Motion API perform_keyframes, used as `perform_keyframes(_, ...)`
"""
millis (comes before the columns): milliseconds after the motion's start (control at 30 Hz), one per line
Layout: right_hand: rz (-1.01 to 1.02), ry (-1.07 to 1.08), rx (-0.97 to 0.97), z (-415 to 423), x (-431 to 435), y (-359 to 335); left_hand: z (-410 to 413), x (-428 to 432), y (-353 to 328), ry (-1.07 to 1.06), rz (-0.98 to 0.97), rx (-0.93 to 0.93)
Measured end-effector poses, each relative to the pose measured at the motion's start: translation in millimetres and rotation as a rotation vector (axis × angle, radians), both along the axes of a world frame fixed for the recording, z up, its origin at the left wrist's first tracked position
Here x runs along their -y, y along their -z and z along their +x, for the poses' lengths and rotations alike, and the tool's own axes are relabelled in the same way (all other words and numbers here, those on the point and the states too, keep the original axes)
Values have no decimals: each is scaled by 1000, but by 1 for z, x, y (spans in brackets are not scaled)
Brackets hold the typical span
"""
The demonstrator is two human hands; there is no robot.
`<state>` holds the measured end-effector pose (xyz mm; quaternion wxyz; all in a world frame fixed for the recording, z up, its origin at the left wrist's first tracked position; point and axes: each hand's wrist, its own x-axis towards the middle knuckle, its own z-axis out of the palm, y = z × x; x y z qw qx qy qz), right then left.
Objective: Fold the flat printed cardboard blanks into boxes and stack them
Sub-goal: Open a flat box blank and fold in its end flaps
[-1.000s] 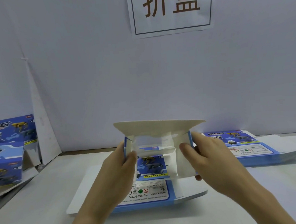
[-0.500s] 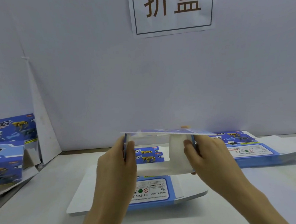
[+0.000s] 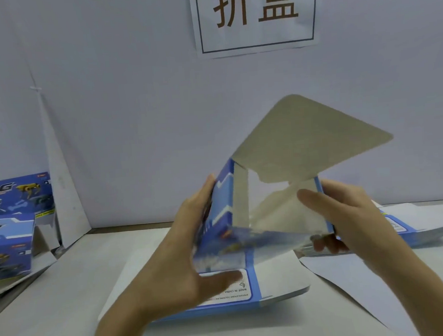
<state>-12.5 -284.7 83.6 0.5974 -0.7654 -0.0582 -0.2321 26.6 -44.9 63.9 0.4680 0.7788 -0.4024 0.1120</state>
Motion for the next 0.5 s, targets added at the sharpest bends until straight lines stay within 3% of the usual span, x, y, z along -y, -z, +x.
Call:
perform_keyframes(67, 5, -131, 68, -1, 2, -1, 2, 5, 4, -84, -120, -14)
perform_keyframes(167, -51, -293, 113, 2, 2, 4, 1, 12, 4, -81, -339, -207)
perform_keyframes(267, -100, -293, 44, 5, -9, 10, -1, 14, 4, 28, -379, -347)
perform_keyframes(367, -60, -303, 104, 5, -16, 11, -2, 13, 4, 94, -479, -456)
perform_keyframes(500, -4, -319, 141, -2, -17, 5, 0, 17, 0, 36, -563, -363)
